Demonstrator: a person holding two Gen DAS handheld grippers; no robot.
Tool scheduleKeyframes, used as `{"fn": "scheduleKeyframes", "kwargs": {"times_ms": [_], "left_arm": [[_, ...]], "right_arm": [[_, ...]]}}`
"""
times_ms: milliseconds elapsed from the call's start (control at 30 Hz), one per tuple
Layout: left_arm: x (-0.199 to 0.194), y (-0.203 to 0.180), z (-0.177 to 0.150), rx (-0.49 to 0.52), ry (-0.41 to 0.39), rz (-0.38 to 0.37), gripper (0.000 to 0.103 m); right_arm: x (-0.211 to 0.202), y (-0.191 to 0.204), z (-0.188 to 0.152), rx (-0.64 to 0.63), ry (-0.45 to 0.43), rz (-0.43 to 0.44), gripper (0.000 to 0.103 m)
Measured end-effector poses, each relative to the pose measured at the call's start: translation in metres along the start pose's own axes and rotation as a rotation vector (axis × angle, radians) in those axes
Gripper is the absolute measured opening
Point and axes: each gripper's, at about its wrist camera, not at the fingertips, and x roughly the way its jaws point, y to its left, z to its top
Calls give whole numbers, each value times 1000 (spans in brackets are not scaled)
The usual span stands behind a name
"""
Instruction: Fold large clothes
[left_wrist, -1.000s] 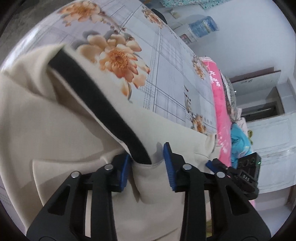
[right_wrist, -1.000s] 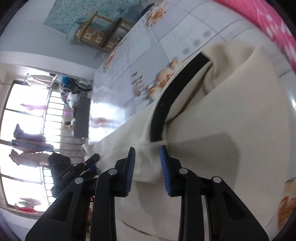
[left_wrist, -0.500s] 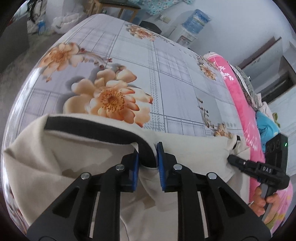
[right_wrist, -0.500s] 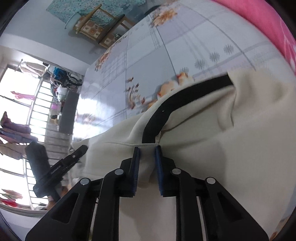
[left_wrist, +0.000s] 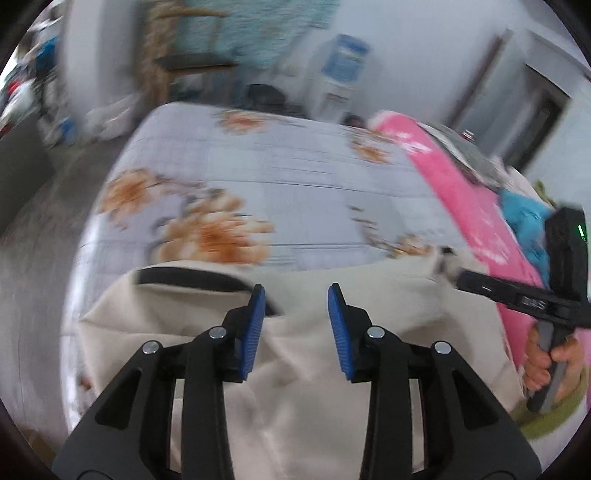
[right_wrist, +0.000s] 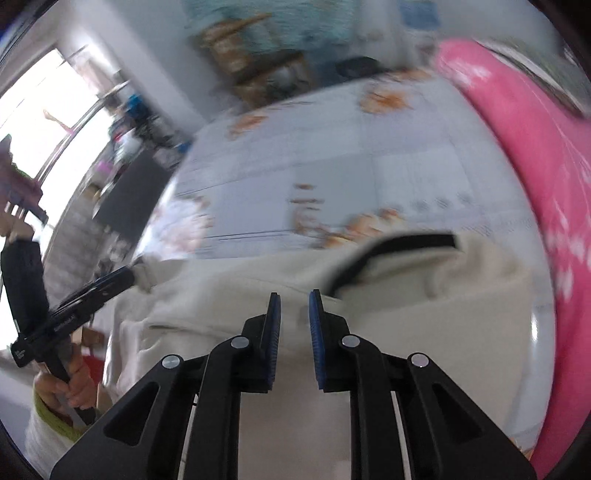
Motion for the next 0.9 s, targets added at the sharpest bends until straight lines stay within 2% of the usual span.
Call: {"fn": "scheduleKeyframes", "kwargs": {"times_ms": [67, 100, 133, 167, 200, 233, 300, 433, 567, 633, 667, 700, 733, 833, 900], "left_arm": [[11, -20, -5, 62, 42, -9, 34], [23, -32, -11, 115, 93, 11, 34], [34, -38, -16, 150, 134, 42, 34], [46, -42, -25, 185, 187, 99, 34], [52, -41, -30, 197, 205, 129, 35], [52, -39, -34, 220, 188, 135, 35], [47, -37, -38, 250, 179, 141, 35], [42, -26, -37, 222, 183, 116, 35], [45, -21, -38, 193, 173, 101, 35], [45, -24, -40, 199, 168, 106, 35], [45, -24, -41, 203, 170, 109, 35], [44, -25, -40, 201, 170, 110, 35], [42, -25, -40, 191, 173, 110, 35], [23, -19, -39, 146, 167, 141, 40], [0, -15, -42, 127, 137, 122, 40]], "right_arm": [[10, 19, 2, -64, 26, 17, 16], [20, 30, 0, -113, 62, 10, 16], [28, 38, -4, -156, 87, -21, 16], [39, 44, -11, -216, 119, -95, 16], [46, 44, -16, -253, 139, -152, 16], [50, 41, -22, -280, 147, -184, 16], [45, 35, -27, -308, 127, -172, 16], [42, 36, -21, -288, 154, -222, 16], [30, 50, -12, -295, 78, -209, 16], [40, 50, -15, -307, 100, -239, 17], [53, 46, -21, -326, 138, -291, 18], [52, 45, -23, -335, 119, -287, 22], [49, 43, -25, -335, 106, -298, 25], [26, 43, -31, -307, 85, -359, 27], [3, 48, -43, -324, 53, -372, 29]]}}
